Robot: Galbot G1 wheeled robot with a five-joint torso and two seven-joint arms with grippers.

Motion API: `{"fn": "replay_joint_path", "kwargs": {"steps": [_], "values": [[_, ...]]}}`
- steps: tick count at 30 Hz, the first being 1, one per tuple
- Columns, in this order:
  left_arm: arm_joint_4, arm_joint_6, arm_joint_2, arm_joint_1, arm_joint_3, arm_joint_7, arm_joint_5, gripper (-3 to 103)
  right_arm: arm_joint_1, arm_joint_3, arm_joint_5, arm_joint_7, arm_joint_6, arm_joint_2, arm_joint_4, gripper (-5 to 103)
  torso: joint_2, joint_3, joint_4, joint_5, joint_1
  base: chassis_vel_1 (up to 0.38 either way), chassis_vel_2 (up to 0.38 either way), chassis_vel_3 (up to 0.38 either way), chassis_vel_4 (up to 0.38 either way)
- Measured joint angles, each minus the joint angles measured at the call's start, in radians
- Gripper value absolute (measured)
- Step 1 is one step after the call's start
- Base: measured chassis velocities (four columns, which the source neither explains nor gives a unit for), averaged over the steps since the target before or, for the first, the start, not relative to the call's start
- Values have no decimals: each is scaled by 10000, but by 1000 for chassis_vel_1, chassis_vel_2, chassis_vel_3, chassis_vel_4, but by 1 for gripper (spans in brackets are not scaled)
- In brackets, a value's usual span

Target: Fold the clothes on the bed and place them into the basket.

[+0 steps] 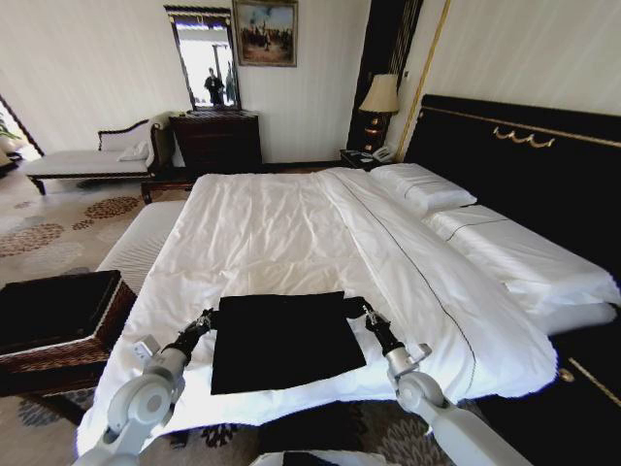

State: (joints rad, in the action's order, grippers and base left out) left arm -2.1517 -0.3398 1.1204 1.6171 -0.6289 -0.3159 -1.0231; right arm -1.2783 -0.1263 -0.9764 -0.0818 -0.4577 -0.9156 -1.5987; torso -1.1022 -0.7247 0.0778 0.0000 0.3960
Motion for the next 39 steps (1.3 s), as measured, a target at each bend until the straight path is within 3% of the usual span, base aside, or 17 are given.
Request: {"fn": "replay_joint_path", "kwargs": {"steps": [6, 14, 18, 21, 22, 24, 25, 26, 28, 30, 31, 33, 34, 35, 37, 38, 39], "values": [[1, -163, 124, 351, 63, -112, 113, 2, -187, 30, 95, -34, -139, -137, 231, 0, 1, -1, -1, 1, 2, 0, 0, 0, 0], [-254, -943, 117, 782, 198, -603, 73, 2, -906, -21, 65, 93, 173, -121, -63, 0, 0, -1, 0, 0, 1, 0, 0, 0, 0], [-138, -898, 214, 739, 294, -607, 137, 0, -912, -37, 178, 119, 205, -182, 79, 0, 0, -1, 1, 0, 1, 0, 0, 0, 0], [-260, -753, 292, 806, 227, -488, 91, 11, -994, -162, 282, 124, 141, -199, 60, -3, 1, -1, 0, -1, 2, 0, 0, 0, 0], [-387, -711, 319, 885, 110, -371, 91, 16, -1059, -254, 315, 124, 109, -199, -27, 2, 1, -1, 2, -2, 1, 0, 0, 0, 0], [-491, -684, 336, 947, 3, -284, 93, 16, -1113, -337, 347, 123, 88, -199, -112, 2, 1, -1, 2, 0, 1, 0, 0, 0, 0], [-917, -598, 406, 1189, -415, 0, 64, 26, -1290, -651, 444, 99, 20, -202, -431, 8, 1, -1, 2, 0, 1, 0, 0, 0, 0], [-1130, -500, 437, 1301, -628, 154, 17, 26, -1371, -813, 461, 90, 8, -204, -631, 13, 0, -1, 2, 1, 1, 0, 0, 0, 0], [-1388, -181, 486, 1413, -959, 436, -60, 32, -1468, -1064, 463, 89, 3, -206, -958, 18, 0, -1, -1, 1, 1, 0, 0, 0, 0], [-1553, 626, 522, 1219, -1541, 1063, -490, 43, -1485, -1504, 443, 112, -12, -248, -1479, 29, -1, -1, -3, 1, 0, 0, 0, 0, 0], [-1496, 760, 519, 1059, -1646, 1138, -715, 48, -1445, -1577, 440, 121, -19, -269, -1547, 29, -1, 0, -2, 0, 0, 0, 0, 0, 0], [-1255, 895, 497, 700, -1737, 1180, -1072, 48, -1348, -1654, 438, 137, -29, -307, -1608, 34, -1, 0, 0, 2, -1, 0, 0, 0, 0], [-477, 992, 459, -35, -1651, 1179, -1280, 59, -1157, -1679, 435, 185, -31, -393, -1586, 46, 0, -1, 1, -2, 0, 0, 0, 0, 0], [128, 999, 451, -530, -1474, 1188, -1204, 64, -1007, -1638, 443, 236, -30, -477, -1468, 46, 0, 0, 3, -3, 1, 0, 0, 0, 0], [1084, 994, 488, -1259, -1089, 1322, -1016, 70, -783, -1499, 531, 318, -21, -640, -1198, 57, 2, -3, 2, -3, 3, 0, 0, 0, 0], [1084, 994, 488, -1259, -1089, 1322, -1016, 70, -783, -1499, 531, 318, -21, -640, -1198, 57, 2, -3, 2, -3, 3, 0, 0, 0, 0], [1931, 976, 588, -1917, -771, 1500, -913, 76, -638, -1367, 647, 367, -3, -788, -995, 62, 3, -3, 0, -2, 5, 0, 0, 0, 0]]}}
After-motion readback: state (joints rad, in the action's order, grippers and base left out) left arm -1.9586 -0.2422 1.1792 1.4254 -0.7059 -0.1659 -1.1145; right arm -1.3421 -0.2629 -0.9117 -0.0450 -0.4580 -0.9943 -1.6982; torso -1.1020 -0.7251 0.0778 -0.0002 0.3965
